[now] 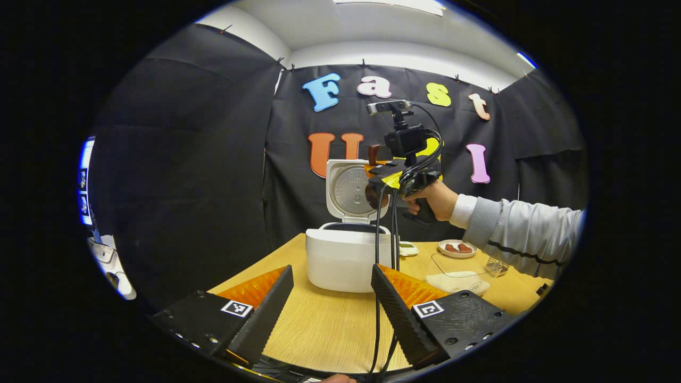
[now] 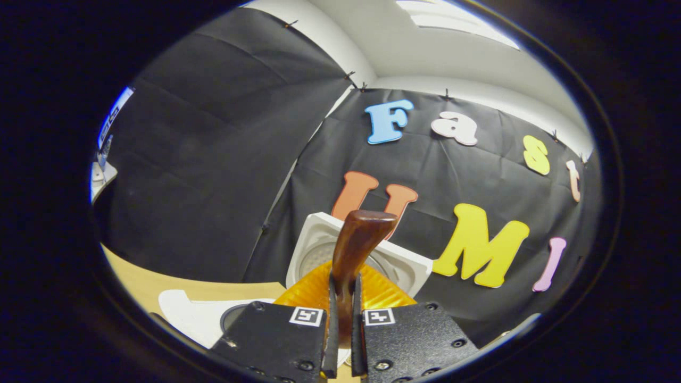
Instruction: Close the left gripper, press the button to open the rice cooker; take a wooden spoon from the chopstick holder with the right hand, scoop a spoonful of rice and pour it into the rice cooker, then put the wooden spoon back into the chopstick holder.
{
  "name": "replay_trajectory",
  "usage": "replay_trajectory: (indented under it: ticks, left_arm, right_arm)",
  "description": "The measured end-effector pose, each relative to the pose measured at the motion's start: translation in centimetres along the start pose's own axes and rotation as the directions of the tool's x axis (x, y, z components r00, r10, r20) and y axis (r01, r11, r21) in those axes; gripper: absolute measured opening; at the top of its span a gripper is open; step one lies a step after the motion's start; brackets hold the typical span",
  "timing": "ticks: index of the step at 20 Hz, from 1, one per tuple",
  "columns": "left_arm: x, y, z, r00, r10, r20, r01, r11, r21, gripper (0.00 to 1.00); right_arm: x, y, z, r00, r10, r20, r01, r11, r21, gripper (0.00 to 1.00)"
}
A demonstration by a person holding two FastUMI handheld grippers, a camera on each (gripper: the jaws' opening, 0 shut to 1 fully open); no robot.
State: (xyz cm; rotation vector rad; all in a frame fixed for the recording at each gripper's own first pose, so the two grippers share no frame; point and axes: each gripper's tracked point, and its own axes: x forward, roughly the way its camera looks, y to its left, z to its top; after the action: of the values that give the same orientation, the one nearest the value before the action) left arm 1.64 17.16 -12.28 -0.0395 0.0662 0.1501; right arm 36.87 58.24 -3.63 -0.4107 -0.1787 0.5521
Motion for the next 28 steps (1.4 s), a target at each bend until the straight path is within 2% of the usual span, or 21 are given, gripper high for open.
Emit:
replay_trajectory:
  ticks: [4, 10, 14, 19, 24, 28]
  left_arm:
    - [0.9, -1.5, 0.3, 1.0, -0.005, -0.004, 0.005, 1.0, -0.015, 0.94]
    - [2.9, -5.0, 1.2, 1.0, -0.014, -0.001, 0.014, 0.999, 0.045, 0.94]
    - [4.0, -10.0, 1.0, 0.992, -0.124, -0.014, 0.124, 0.992, 0.004, 0.94]
    - [5.3, -13.6, 1.6, 0.987, -0.158, 0.016, 0.159, 0.987, -0.002, 0.94]
    - [6.2, -16.4, 2.9, 0.98, -0.189, 0.065, 0.188, 0.982, 0.013, 0.94]
    - [6.3, -17.3, 2.5, 0.978, -0.198, 0.065, 0.196, 0.98, 0.039, 0.94]
  right_arm:
    - [-3.0, -3.6, 0.8, 0.999, -0.049, 0.016, 0.049, 0.998, 0.026, 0.15]
    - [-9.5, -10.3, 0.2, 0.998, -0.07, 0.001, 0.069, 0.987, 0.146, 0.15]
    - [-13.8, -15.9, -0.6, 0.994, -0.112, -0.009, 0.112, 0.981, 0.161, 0.13]
    - [-19.0, -22.2, -2.0, 0.986, -0.165, -0.039, 0.169, 0.974, 0.154, 0.16]
    - [-24.1, -27.9, -5.8, 0.966, -0.232, -0.117, 0.253, 0.94, 0.229, 0.16]
    - [-28.1, -31.9, -10.4, 0.927, -0.317, -0.201, 0.363, 0.892, 0.268, 0.16]
